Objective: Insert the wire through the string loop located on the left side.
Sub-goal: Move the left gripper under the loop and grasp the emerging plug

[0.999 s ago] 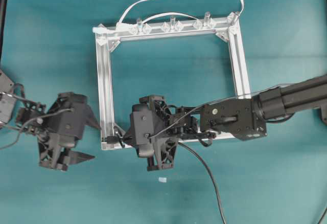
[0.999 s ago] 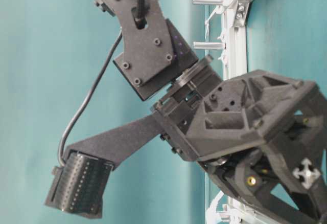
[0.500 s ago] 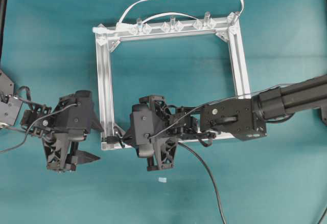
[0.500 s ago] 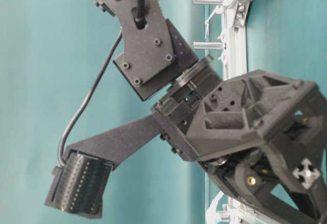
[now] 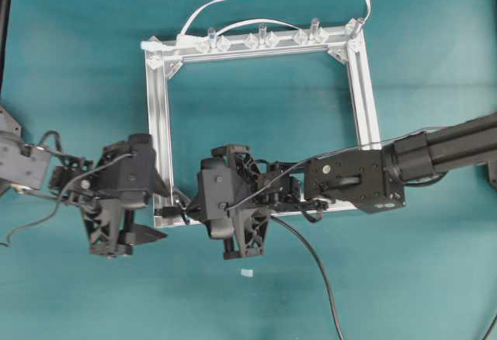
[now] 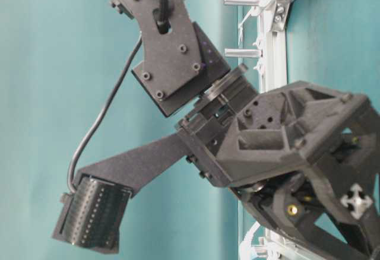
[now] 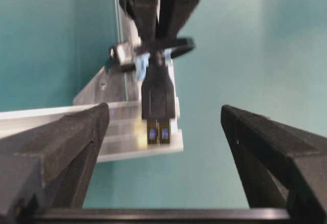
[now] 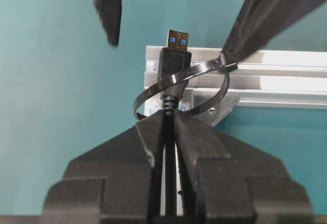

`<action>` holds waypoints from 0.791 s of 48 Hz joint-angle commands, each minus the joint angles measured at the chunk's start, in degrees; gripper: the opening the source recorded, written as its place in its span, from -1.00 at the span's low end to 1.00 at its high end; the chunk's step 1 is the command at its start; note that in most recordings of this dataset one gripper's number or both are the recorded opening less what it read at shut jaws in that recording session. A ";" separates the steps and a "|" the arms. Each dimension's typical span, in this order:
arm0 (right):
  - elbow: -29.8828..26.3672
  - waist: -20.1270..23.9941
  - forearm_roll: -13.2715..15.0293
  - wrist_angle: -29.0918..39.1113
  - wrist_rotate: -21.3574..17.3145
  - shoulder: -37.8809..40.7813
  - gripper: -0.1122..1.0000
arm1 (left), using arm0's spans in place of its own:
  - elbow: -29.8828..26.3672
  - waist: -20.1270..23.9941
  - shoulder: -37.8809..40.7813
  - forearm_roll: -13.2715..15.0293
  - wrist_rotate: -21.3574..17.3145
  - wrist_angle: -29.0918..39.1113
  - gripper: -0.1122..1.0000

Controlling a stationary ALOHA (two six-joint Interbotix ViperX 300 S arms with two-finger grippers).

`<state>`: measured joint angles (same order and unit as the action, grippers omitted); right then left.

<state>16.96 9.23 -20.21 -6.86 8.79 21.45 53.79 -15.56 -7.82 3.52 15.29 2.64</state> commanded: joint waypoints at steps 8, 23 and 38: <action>-1.32 0.09 0.18 -0.18 0.09 -1.14 -0.63 | -1.93 0.26 2.46 0.00 0.44 -1.85 0.80; -1.32 0.09 0.18 -0.26 0.18 -1.14 -0.63 | -1.93 0.26 1.32 0.09 0.53 -1.32 0.20; -1.23 0.18 0.18 -0.18 0.18 -1.14 -0.63 | -1.85 0.26 0.88 0.00 0.44 -1.49 -0.43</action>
<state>16.96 9.40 -20.21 -6.86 8.88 21.53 52.82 -15.29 -5.71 3.52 15.38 1.67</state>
